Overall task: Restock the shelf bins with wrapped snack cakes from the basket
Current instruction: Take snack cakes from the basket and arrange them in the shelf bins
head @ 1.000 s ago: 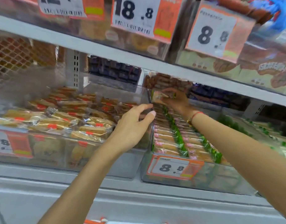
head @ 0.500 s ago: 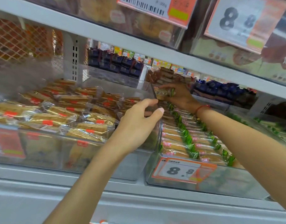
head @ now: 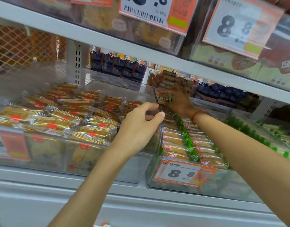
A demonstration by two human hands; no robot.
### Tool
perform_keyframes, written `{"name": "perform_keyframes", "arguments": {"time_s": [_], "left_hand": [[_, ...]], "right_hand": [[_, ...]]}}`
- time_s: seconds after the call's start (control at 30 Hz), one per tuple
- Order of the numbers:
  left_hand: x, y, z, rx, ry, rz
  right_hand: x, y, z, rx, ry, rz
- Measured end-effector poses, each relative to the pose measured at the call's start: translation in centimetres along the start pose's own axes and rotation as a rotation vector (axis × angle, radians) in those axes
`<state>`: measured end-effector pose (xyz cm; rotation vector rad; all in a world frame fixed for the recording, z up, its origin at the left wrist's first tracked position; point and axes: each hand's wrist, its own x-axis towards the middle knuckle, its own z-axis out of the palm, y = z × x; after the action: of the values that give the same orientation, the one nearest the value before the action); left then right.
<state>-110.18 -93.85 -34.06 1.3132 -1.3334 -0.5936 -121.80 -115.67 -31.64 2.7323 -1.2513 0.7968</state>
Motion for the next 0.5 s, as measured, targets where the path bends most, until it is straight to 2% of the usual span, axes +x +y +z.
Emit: {"name": "perform_keyframes", "arguments": {"time_s": [0.23, 0.4, 0.5], "left_hand": [[-0.4, 0.7, 0.0, 0.078, 0.108, -0.022], [-1.9, 1.7, 0.5, 0.184, 0.273, 0.109], [-3.2, 2.2, 0.5, 0.171, 0.359, 0.178]], "right_hand": [[-3.8, -2.4, -3.4, 0.054, -0.145, 0.103], [-9.8, -5.7, -6.9, 0.207, -0.254, 0.076], [-13.3, -7.2, -8.8, 0.226, -0.224, 0.008]]}}
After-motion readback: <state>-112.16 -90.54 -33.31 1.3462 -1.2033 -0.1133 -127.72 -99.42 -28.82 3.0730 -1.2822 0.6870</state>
